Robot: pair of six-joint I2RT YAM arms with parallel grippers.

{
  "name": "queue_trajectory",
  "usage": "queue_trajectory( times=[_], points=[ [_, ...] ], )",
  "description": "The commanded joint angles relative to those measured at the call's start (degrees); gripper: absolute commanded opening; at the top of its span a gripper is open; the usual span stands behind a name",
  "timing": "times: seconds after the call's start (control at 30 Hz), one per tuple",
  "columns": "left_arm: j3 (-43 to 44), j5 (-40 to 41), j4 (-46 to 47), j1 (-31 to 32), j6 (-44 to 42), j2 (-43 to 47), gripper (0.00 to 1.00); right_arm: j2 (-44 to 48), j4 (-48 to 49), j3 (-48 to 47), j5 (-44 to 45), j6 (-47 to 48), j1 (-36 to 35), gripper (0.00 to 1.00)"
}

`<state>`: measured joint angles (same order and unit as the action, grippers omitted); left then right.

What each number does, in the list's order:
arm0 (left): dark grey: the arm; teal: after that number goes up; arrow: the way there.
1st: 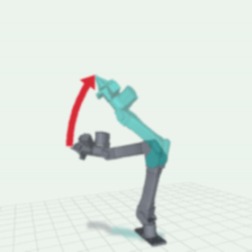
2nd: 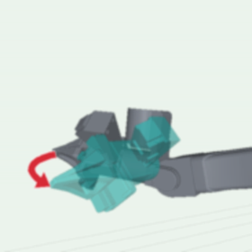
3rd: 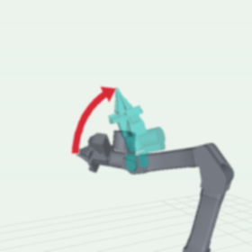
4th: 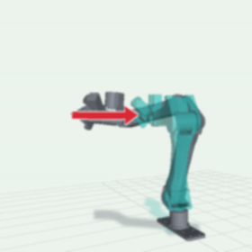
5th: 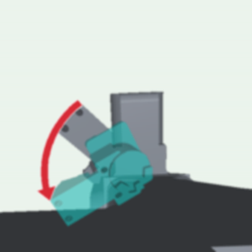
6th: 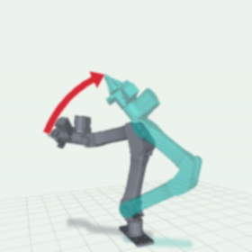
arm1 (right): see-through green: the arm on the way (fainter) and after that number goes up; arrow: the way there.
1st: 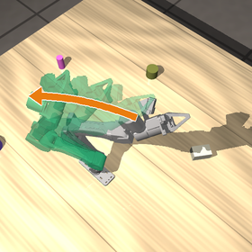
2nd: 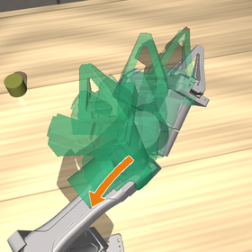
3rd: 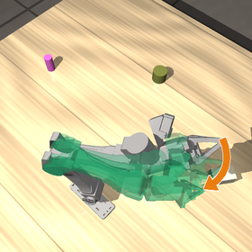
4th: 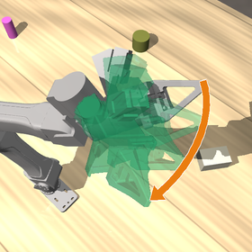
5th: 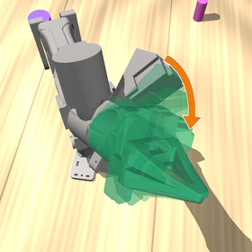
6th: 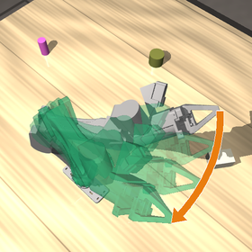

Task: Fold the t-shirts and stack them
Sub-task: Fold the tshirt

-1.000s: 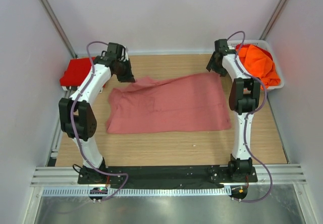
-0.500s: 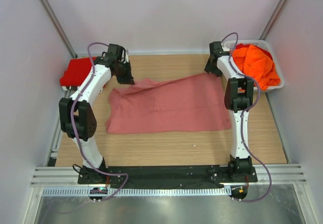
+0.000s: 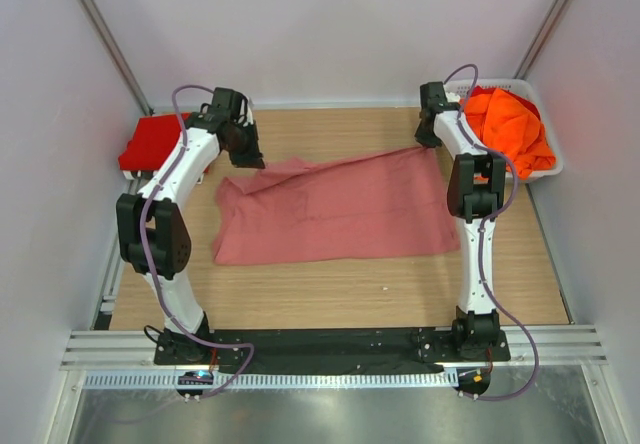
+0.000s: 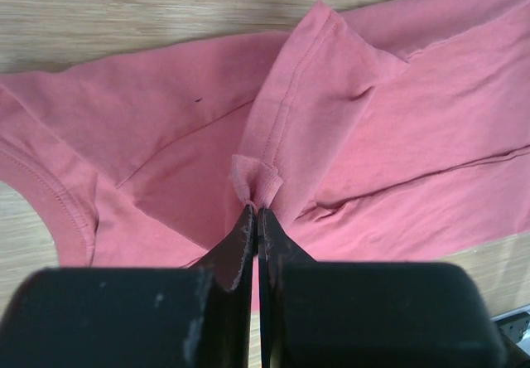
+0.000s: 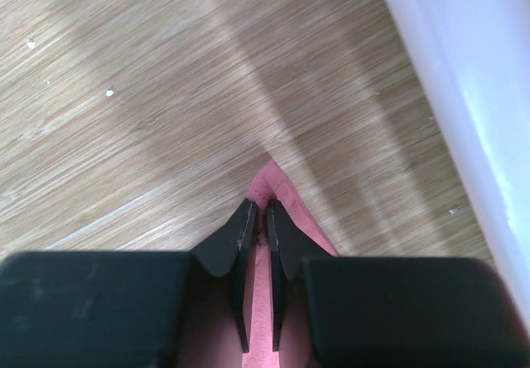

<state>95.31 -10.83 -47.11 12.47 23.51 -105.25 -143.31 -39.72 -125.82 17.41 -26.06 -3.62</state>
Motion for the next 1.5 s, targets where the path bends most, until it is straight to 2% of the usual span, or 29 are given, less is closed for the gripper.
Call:
queue_trajectory(
  times=[0.0,0.23,0.63,1.07,1.27,1.47],
  points=[
    [0.3,1.9,-0.5,-0.3,-1.3,2.6,0.00,-0.6,0.1,1.5,-1.0,-0.3,0.0,0.14],
    [0.8,6.3,-0.2,-0.3,-2.4,4.3,0.00,6.4,-0.2,4.5,-4.0,-0.4,0.0,0.11],
    [1.3,12.8,-3.5,-0.3,-4.3,9.7,0.00,22.0,4.0,23.8,-8.2,0.0,0.0,0.08],
    [-2.0,14.5,-3.1,-0.3,-5.5,13.8,0.00,32.1,2.7,28.0,-6.2,1.2,-0.1,0.05],
    [-5.1,16.8,-3.3,-0.3,-5.8,17.8,0.00,38.7,4.8,35.6,-6.0,1.6,-0.2,0.04],
    [-12.5,16.2,-1.9,-0.3,-4.8,23.4,0.00,45.9,7.9,46.0,-4.6,1.5,-0.2,0.03]
  ],
)
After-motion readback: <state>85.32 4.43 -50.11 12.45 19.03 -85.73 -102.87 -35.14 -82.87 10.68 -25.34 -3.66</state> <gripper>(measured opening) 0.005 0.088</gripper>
